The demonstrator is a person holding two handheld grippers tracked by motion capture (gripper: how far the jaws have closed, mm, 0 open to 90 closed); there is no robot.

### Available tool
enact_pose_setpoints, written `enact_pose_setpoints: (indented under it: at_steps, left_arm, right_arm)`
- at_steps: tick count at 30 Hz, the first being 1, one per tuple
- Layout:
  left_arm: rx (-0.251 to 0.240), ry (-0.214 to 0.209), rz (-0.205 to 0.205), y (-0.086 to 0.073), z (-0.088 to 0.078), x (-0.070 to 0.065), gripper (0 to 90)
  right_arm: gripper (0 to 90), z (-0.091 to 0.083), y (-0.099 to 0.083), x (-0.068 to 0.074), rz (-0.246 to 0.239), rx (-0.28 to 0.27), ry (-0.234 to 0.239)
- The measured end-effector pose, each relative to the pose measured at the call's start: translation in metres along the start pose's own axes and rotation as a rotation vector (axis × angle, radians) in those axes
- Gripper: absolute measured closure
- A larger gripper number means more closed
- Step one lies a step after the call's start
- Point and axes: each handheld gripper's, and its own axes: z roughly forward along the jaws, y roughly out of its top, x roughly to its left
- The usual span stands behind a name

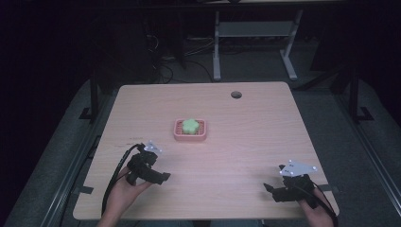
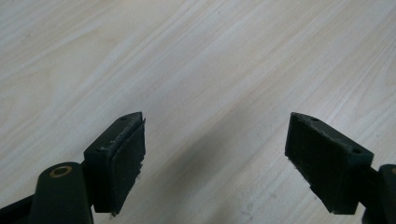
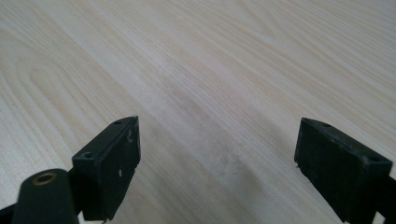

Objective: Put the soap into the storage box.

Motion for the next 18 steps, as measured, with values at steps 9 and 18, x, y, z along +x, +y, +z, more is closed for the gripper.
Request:
enact_pose_setpoints:
  at_steps: [9, 18]
  left_arm:
    - [-0.005, 0.011, -0.007, -0.011, -0.002, 0.0, 20.1]
    - [-0.042, 0.024, -0.036, -0.034, -0.006, -0.002, 20.1]
  right_arm:
    - [13.8, 0.001, 0.0, 0.001, -0.002, 0.005, -0.003]
    - [13.8, 0.0, 0.0, 0.001, -0.003, 0.003, -0.004]
